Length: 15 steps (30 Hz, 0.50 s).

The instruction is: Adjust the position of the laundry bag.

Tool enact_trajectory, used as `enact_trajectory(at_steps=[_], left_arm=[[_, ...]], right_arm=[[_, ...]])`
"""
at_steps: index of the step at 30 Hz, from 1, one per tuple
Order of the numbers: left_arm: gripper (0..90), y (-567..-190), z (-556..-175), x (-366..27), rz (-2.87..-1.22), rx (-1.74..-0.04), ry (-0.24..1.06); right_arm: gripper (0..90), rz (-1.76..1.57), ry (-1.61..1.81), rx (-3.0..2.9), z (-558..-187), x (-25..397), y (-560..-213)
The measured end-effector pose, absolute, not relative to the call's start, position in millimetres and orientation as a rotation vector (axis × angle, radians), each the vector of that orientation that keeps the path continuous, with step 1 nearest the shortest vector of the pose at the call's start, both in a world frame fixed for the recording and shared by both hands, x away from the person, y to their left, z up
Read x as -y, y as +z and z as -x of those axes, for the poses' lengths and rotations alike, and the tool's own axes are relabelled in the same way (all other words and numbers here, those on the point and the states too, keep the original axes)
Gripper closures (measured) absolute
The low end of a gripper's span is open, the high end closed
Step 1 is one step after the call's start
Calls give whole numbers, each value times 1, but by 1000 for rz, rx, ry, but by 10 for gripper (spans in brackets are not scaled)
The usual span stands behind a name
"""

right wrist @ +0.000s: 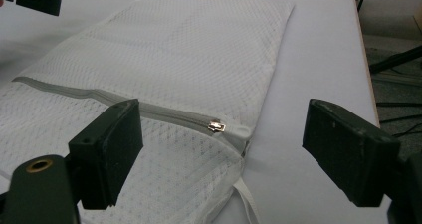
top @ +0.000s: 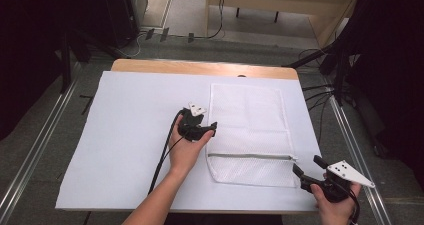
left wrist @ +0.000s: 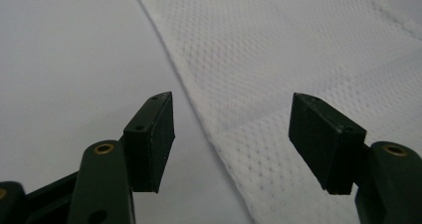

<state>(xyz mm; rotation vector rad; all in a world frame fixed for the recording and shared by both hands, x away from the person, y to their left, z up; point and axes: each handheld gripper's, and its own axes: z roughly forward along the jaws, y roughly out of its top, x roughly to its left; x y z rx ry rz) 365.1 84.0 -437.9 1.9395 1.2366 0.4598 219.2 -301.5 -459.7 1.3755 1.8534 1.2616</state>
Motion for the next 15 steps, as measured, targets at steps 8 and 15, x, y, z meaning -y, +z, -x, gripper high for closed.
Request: enact_trajectory(at_steps=[8, 15], left_arm=[[360, -451, -379, -60, -1999, -1239, 420], [363, -463, -382, -49, -2057, -1234, 372]], right_arm=[[169, -1374, 1263, -1859, -220, 301, -460], [171, -1371, 1259, -1861, -220, 301, -461]])
